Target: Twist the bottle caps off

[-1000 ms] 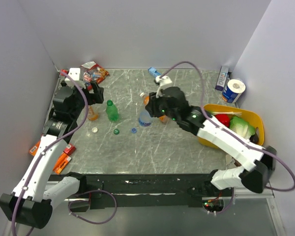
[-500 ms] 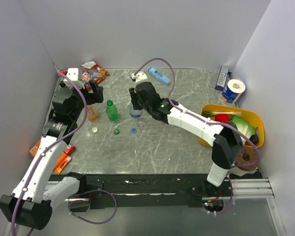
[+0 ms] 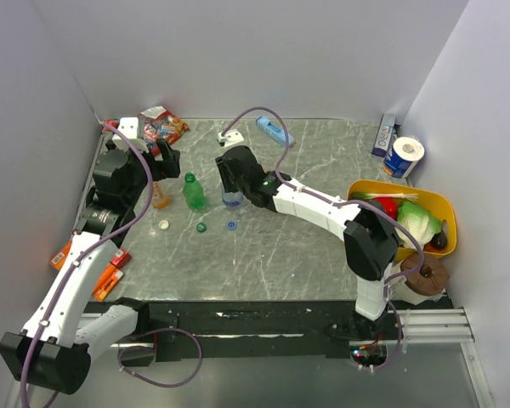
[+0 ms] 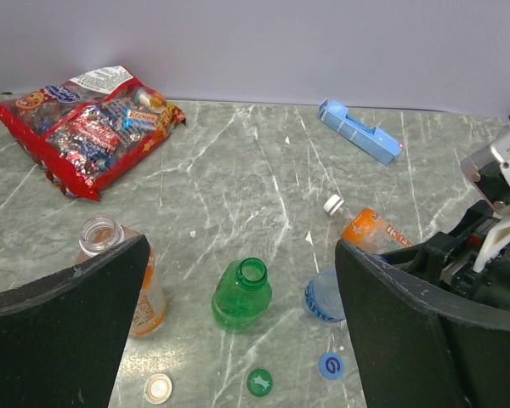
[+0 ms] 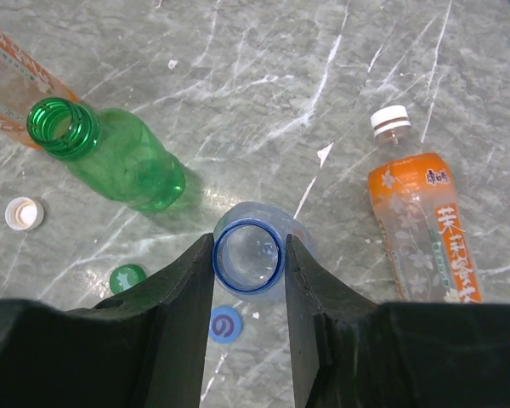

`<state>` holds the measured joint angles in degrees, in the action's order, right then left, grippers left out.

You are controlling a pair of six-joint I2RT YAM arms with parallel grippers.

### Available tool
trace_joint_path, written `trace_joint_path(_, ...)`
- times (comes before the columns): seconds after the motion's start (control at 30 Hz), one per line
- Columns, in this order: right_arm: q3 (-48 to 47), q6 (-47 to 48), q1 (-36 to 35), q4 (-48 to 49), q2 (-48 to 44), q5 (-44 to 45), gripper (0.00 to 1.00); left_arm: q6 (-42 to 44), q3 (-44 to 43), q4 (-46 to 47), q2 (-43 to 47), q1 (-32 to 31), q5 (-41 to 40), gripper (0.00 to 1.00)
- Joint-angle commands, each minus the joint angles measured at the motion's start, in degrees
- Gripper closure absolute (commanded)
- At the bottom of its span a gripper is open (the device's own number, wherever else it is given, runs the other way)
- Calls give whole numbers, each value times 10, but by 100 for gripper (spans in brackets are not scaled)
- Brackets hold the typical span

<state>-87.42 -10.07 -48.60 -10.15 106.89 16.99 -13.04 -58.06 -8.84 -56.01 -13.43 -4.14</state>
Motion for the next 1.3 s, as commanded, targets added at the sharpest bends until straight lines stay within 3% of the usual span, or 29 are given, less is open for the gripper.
trace_joint_path(0.0,-16,-9,-4,46,9,16,100,-8,-2,20,0,0,12,4)
trace_joint_path(0.6,-1,-28,-4,38,35,30,100,-8,-3,20,-4,0,16,4)
trace_joint_path(0.63,-1,-29,-4,37,35,31,90,-8,-4,19,-4,0,16,4)
trace_joint_path(0.7,3,-28,-4,36,31,32,81,-8,-3,19,-4,0,16,4)
trace_joint_path(0.73,5,-29,-4,38,29,33,69,-7,-4,20,-5,0,16,4)
trace_joint_path(0.83,11,-29,-4,39,21,33,50,-7,-3,20,-6,0,17,4)
trace_joint_path(1.07,3,-11,-4,39,13,30,28,-6,-4,19,-7,0,17,4)
trace_joint_path(1.27,-11,10,-4,44,4,16,19,-4,-4,17,-9,0,15,4)
